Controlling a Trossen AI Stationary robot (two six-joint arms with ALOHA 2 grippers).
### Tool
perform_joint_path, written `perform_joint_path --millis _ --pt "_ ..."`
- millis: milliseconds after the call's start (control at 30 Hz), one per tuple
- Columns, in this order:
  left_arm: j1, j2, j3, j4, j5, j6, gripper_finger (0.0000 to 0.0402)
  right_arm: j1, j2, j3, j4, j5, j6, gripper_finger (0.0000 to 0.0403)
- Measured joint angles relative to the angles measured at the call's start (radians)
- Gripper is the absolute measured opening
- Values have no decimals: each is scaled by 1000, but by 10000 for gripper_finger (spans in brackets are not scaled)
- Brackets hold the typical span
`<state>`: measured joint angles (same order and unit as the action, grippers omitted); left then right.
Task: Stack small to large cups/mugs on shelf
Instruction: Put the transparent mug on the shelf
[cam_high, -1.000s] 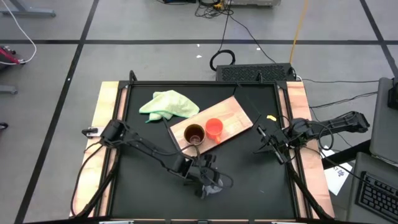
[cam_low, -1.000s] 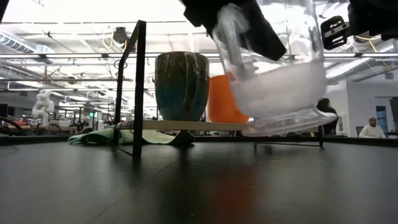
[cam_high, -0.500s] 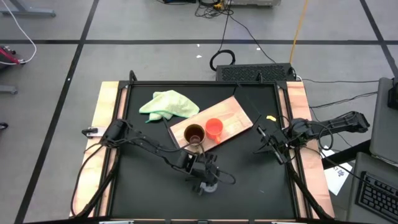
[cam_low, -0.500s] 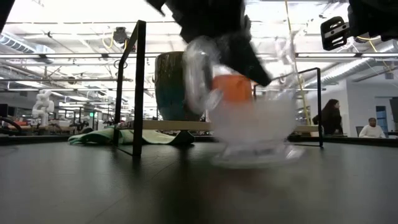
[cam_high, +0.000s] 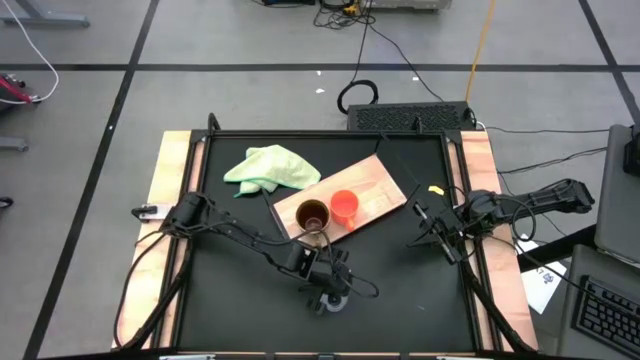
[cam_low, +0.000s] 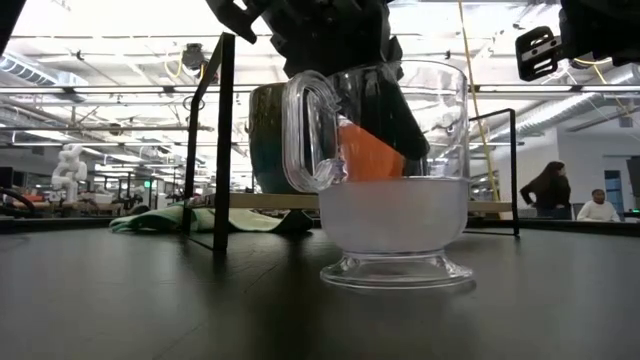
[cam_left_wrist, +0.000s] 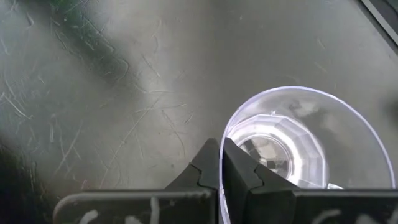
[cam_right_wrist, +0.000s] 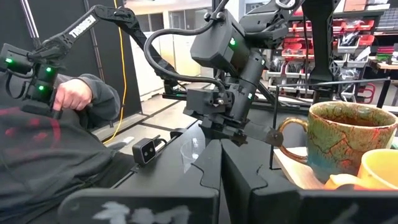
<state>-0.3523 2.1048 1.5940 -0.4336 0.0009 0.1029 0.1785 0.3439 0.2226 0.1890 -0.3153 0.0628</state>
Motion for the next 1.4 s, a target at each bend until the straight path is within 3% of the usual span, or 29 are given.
perform_joint_path --millis 400,867,1100,1267,1400 --pt "-1 3 -1 2 -23 0 53 0 0 0 0 0 0 0" --pt "-17 -3 -3 27 -29 4 161 0 0 0 -1 0 0 0" --pt "-42 -24 127 -116 -81 25 189 0 4 0 -7 0 3 0" --pt "-71 -52 216 -225 -125 37 173 0 8 0 -16 0 3 0" --pt "-90 -105 211 -238 -126 53 88 0 8 0 -17 0 4 0"
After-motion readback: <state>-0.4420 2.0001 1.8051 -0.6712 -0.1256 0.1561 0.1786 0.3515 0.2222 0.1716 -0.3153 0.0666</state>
